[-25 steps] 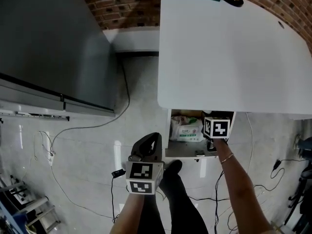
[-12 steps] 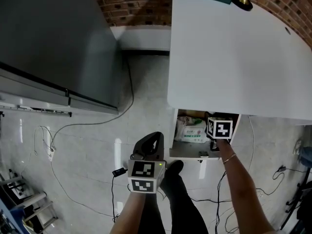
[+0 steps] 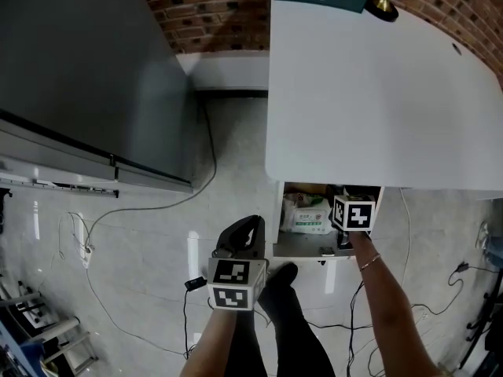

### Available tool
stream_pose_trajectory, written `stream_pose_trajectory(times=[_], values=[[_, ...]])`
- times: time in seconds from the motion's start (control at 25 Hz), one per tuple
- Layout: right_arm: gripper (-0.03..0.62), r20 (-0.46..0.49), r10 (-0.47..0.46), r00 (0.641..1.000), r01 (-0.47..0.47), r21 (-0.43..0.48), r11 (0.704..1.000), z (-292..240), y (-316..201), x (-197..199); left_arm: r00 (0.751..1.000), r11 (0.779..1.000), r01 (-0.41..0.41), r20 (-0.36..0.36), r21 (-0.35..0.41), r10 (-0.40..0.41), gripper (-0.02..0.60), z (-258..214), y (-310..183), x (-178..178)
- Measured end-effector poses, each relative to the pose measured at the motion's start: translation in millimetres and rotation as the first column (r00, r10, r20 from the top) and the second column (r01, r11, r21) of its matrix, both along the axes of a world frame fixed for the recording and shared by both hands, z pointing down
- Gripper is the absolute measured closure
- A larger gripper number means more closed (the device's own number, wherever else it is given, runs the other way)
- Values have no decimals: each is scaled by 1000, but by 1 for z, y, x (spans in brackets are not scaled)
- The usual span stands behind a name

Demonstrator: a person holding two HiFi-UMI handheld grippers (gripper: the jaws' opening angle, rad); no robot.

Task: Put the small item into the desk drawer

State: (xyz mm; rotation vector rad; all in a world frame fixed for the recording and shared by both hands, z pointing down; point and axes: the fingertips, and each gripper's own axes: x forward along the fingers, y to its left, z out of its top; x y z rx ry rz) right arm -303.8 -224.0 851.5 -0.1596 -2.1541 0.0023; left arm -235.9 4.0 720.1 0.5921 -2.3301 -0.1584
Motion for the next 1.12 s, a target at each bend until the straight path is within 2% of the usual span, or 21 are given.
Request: stream_pose_trajectory(times=[0.24, 0.52, 0.8, 1.12], values=[[373, 66, 1, 998, 2, -47, 999, -50, 8, 12, 1000, 1000, -23, 2, 13, 23, 554, -28, -10, -4], [387, 184, 6, 983, 14, -106, 994, -137, 18, 36, 997, 998, -67, 35, 11, 67, 552, -73, -25, -4], [402, 311, 50, 949, 8, -182, 983, -229, 27, 60, 990, 992, -126, 66, 1, 126, 552, -113, -37, 2], [413, 411, 102, 906, -4, -233, 973, -328, 35, 97, 973, 978, -207, 111, 11, 205, 552, -173, -51, 13]])
